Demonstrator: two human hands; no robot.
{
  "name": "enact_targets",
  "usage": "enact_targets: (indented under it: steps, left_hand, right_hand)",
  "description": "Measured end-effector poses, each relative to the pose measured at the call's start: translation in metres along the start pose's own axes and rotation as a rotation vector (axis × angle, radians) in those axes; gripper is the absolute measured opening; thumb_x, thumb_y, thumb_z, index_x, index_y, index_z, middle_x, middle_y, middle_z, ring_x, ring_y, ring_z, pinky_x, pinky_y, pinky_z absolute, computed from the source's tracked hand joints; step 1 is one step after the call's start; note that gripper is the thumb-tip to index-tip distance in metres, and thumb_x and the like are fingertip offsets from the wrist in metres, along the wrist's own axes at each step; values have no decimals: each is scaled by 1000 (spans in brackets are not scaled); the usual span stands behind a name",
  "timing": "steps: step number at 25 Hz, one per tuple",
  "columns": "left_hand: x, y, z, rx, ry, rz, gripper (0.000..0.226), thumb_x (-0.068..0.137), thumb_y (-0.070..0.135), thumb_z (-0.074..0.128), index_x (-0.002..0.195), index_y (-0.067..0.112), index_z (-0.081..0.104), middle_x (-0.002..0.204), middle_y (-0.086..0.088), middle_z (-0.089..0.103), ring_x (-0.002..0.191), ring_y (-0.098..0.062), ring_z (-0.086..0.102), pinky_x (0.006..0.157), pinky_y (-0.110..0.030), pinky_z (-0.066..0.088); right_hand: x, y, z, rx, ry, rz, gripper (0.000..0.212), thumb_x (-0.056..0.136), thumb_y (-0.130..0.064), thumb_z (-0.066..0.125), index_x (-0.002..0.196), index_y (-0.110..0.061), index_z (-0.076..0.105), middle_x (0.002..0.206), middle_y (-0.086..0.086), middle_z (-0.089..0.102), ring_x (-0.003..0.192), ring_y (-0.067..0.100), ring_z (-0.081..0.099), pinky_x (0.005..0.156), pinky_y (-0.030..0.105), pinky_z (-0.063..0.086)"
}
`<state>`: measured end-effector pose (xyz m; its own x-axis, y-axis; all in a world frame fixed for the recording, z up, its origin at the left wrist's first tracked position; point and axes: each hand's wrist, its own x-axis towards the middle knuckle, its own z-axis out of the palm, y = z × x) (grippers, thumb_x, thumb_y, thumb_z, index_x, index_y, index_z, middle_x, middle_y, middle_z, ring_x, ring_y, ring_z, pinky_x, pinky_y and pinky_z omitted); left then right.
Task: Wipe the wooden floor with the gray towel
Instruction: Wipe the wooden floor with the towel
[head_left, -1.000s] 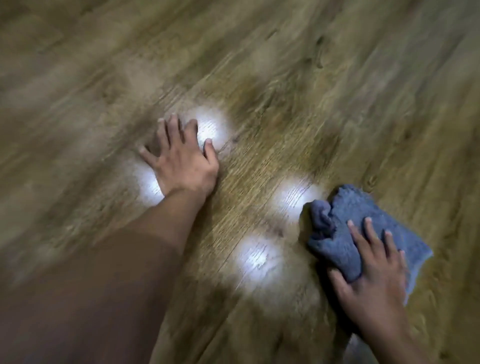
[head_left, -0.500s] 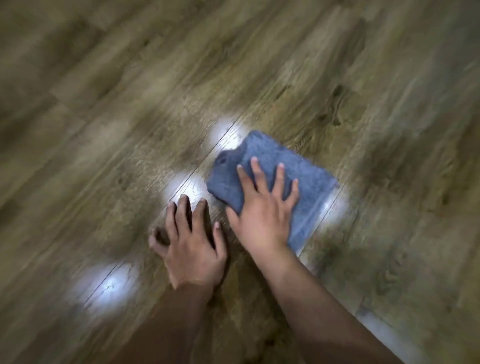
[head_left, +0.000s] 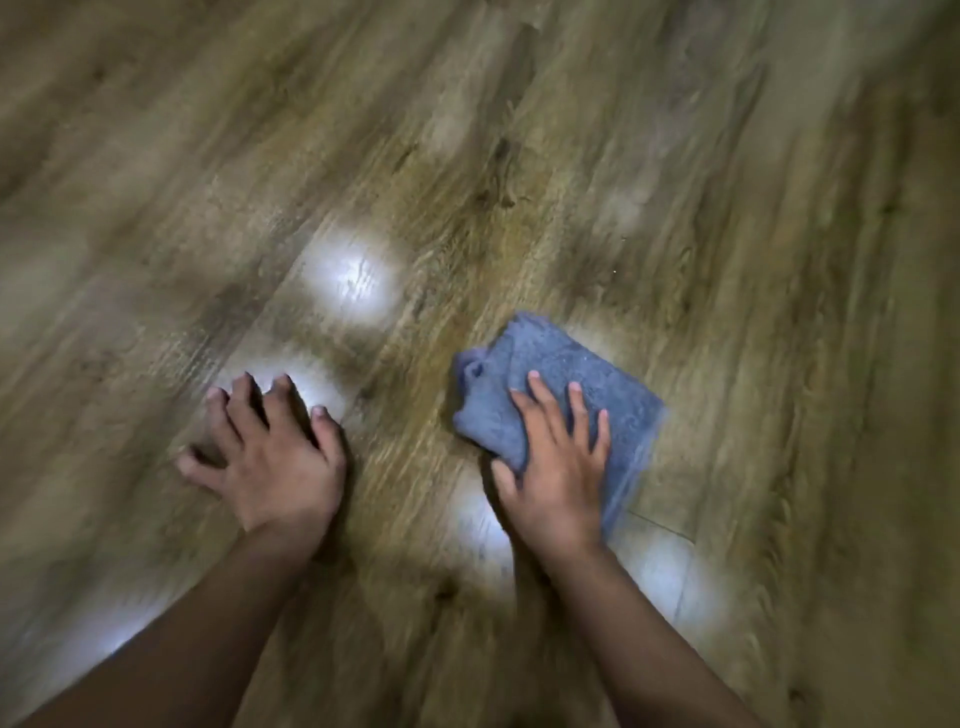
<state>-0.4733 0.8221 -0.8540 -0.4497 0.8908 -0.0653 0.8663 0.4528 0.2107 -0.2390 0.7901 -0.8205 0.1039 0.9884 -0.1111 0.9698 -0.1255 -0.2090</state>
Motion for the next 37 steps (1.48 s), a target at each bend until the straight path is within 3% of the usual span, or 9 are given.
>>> enact_targets:
  steps: [2, 3, 6, 10, 14, 21, 28, 33, 37]
  left_hand:
    - [10, 27, -3, -38, 24, 51, 52, 82, 40, 38, 119, 7, 52, 140, -22, 45, 136, -39, 35, 107, -75, 21]
    - [14, 49, -3, -61, 14, 164, 48, 81, 39, 42, 117, 8, 53, 138, -20, 47, 134, -37, 37, 109, -72, 20]
    - [16, 136, 9, -167, -62, 497, 42, 90, 37, 55, 127, 18, 55, 150, -8, 42, 143, -27, 32, 113, -59, 18]
    - [9, 210, 43, -100, -69, 442, 52, 98, 49, 43, 139, 17, 50, 155, -6, 38, 147, -26, 27, 113, -63, 18]
    - [15, 208, 60, -41, 35, 446, 50, 92, 55, 41, 127, 20, 51, 145, -10, 44, 140, -30, 33, 106, -71, 22]
    - [12, 209, 58, -22, 44, 448, 44, 94, 54, 42, 127, 26, 48, 149, -6, 43, 142, -29, 31, 104, -65, 22]
    - [12, 213, 52, 16, 21, 425, 52, 93, 54, 43, 133, 23, 53, 152, -6, 43, 145, -28, 29, 106, -58, 19]
    - [12, 213, 52, 33, 18, 419, 52, 93, 54, 42, 132, 22, 54, 151, -7, 43, 145, -28, 29, 106, -61, 22]
    - [10, 213, 47, 39, -15, 411, 53, 93, 53, 39, 135, 22, 53, 154, -7, 42, 147, -29, 29, 108, -63, 22]
  right_hand:
    - [-36, 57, -11, 18, 30, 136, 76, 73, -50, 48, 145, -27, 45, 159, -8, 35, 151, 30, 20, 119, 60, 15]
    - [-54, 81, -15, 33, 41, 186, 77, 71, -49, 46, 144, -25, 46, 158, -7, 37, 150, 31, 22, 119, 60, 17]
    - [-110, 127, -20, 49, 101, 257, 77, 66, -47, 49, 138, -19, 52, 154, -2, 43, 145, 37, 33, 112, 66, 25]
    - [-139, 146, -15, 58, 168, 305, 80, 60, -50, 55, 135, -21, 54, 150, -3, 46, 141, 37, 37, 111, 65, 26]
    - [-112, 146, -14, 84, 127, 434, 84, 61, -56, 55, 139, -27, 50, 155, -4, 42, 147, 36, 26, 114, 62, 15]
    - [66, 175, -34, 5, 116, 585, 91, 66, -70, 44, 147, -31, 33, 158, 3, 29, 147, 41, 17, 113, 68, 13]
    - [216, 202, -50, -24, 101, 456, 86, 76, -70, 36, 153, -35, 23, 165, 0, 17, 150, 42, 8, 115, 69, 3]
    - [188, 182, -48, -43, 30, 275, 81, 79, -64, 28, 156, -38, 19, 167, -8, 10, 152, 37, 1, 117, 67, -3]
    - [120, 118, -36, -63, -57, 64, 84, 77, -65, 33, 156, -38, 22, 167, -7, 11, 153, 37, 1, 116, 67, -1]
